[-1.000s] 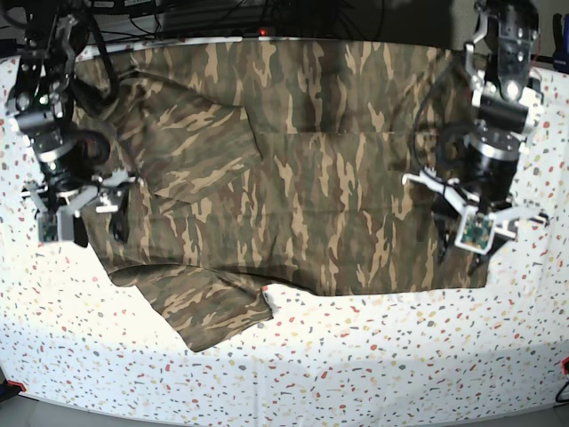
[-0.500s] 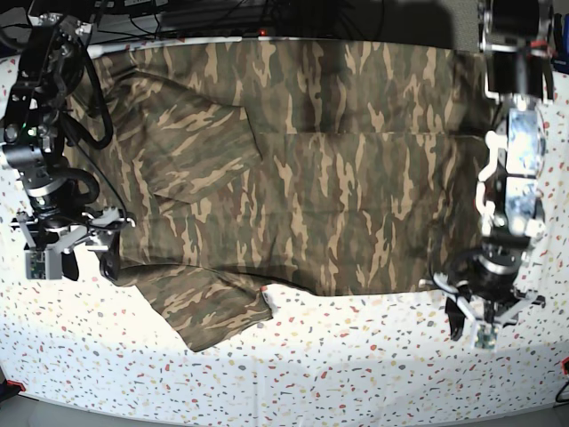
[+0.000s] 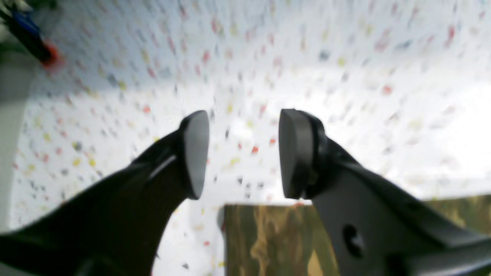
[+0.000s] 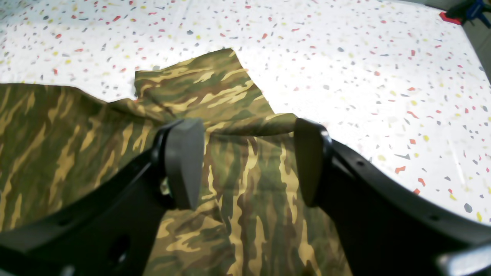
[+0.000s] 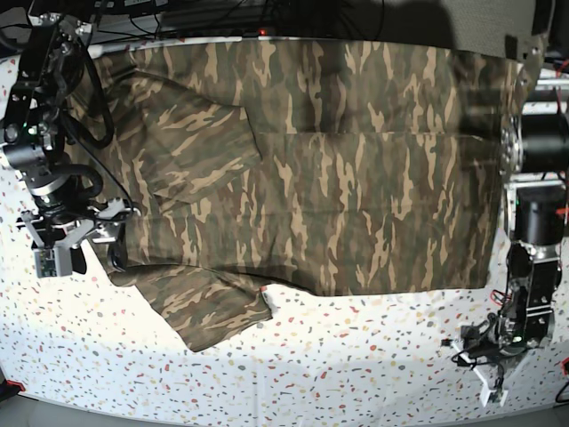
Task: Fold the T-shirt properly
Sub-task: 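Move the left gripper to a hem corner and grasp it, then move the right gripper to the other hem corner and grasp it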
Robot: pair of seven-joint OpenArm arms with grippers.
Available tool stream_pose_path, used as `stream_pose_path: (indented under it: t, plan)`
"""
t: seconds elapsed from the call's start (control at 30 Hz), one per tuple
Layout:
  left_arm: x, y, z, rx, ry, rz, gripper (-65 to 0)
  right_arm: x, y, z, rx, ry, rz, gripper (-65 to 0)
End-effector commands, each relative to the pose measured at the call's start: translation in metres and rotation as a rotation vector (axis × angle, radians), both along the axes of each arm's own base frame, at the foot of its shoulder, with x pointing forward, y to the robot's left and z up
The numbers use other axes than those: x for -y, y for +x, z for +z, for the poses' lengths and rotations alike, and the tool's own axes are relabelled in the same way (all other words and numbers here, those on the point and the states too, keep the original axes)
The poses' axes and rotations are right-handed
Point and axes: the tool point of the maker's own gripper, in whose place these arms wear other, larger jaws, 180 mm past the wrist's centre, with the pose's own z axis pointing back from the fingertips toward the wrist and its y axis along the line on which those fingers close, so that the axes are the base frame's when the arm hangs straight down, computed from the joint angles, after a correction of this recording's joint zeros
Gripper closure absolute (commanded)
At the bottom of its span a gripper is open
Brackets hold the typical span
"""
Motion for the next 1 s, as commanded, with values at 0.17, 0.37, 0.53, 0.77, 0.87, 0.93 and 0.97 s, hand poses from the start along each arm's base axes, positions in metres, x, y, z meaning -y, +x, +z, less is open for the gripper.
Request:
stream_pose_path:
  t: [0.17, 0.37, 0.53, 0.77, 0.87, 0.93, 0.97]
  plan:
    - [-0.038, -0.003, -0.021, -0.050, -0.048, 0.068, -29.7, 0.001, 0.004, 0.016, 0.047, -0.015, 0.009, -36.8]
    - [-0.047, -0.043, -0.079, -0.141, -0.186, 0.111, -29.7, 0.000, 0.004, 0.016, 0.048, -0.007, 0.012, -36.8]
    - [-0.034, -0.056, -0.096, -0.128, -0.311, 0.095, -29.7, -0.006, 0.003, 0.016, 0.041, 0.035, 0.031, -36.8]
    - [-0.013, -0.066, -0.111, -0.154, -0.383, 0.063, -29.6, -0.006, 0.002, 0.014, 0.034, 0.037, 0.030, -36.8]
    - [-0.006, -0.072, -0.116, -0.195, -0.391, 0.045, -28.9, -0.006, 0.002, 0.014, 0.034, 0.037, 0.031, -36.8]
    - [0.000, -0.071, -0.116, -0.193, -0.400, 0.028, -26.1, -0.006, 0.002, 0.014, 0.035, 0.037, 0.031, -36.8]
    - [0.002, -0.070, -0.115, -0.190, -0.401, 0.024, -23.4, -0.006, 0.003, 0.015, 0.036, 0.037, 0.031, -36.8]
